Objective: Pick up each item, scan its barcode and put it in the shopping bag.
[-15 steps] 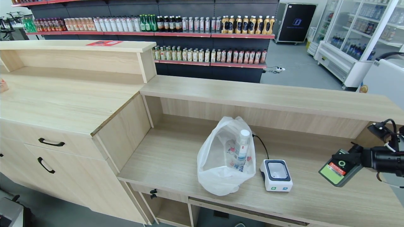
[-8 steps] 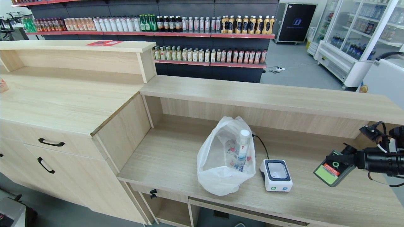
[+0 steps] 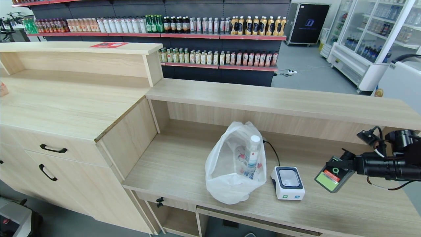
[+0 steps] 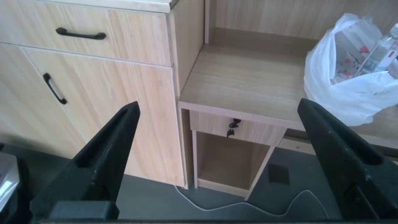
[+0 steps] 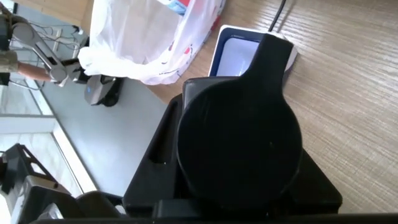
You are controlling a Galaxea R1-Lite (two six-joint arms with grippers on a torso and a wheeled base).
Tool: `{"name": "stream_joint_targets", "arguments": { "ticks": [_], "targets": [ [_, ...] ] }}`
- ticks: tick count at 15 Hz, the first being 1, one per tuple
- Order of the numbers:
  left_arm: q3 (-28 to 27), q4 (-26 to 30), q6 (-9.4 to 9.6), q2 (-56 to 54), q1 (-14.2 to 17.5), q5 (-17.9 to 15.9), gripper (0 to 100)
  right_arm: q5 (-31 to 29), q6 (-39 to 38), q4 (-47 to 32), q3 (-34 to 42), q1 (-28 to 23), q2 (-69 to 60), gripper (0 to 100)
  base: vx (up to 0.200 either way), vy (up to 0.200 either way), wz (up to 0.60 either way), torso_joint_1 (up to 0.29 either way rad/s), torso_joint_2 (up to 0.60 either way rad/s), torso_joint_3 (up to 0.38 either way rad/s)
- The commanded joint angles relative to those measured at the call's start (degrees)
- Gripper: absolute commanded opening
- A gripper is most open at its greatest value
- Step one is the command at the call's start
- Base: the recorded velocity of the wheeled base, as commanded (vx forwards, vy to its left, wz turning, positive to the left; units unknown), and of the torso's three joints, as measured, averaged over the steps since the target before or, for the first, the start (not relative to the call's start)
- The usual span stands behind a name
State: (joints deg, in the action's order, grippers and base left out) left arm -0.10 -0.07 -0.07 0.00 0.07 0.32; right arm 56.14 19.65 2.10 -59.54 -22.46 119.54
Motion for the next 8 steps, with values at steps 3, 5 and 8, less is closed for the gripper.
{"name": "stream_joint_targets", "arguments": {
  "ticks": [3,5,8],
  "targets": [
    [0.0,0.0,-0.01,0.0,0.0,0.0,100,-0.3,-0.1,2.6,-0.9,1.8,3.2,0,0.000,0.000,0.00,0.000,0.00,0.000],
    [0.1,0.0,-0.01,0.0,0.0,0.0,100,-0.6,-0.1,3.0,-1.5,2.2,4.3,0,0.000,0.000,0.00,0.000,0.00,0.000],
    [0.0,0.0,-0.01,0.0,0.0,0.0,100,-0.6,-0.3,3.1,-2.9,3.8,5.4,0,0.000,0.000,0.00,0.000,0.00,0.000]
  ]
}}
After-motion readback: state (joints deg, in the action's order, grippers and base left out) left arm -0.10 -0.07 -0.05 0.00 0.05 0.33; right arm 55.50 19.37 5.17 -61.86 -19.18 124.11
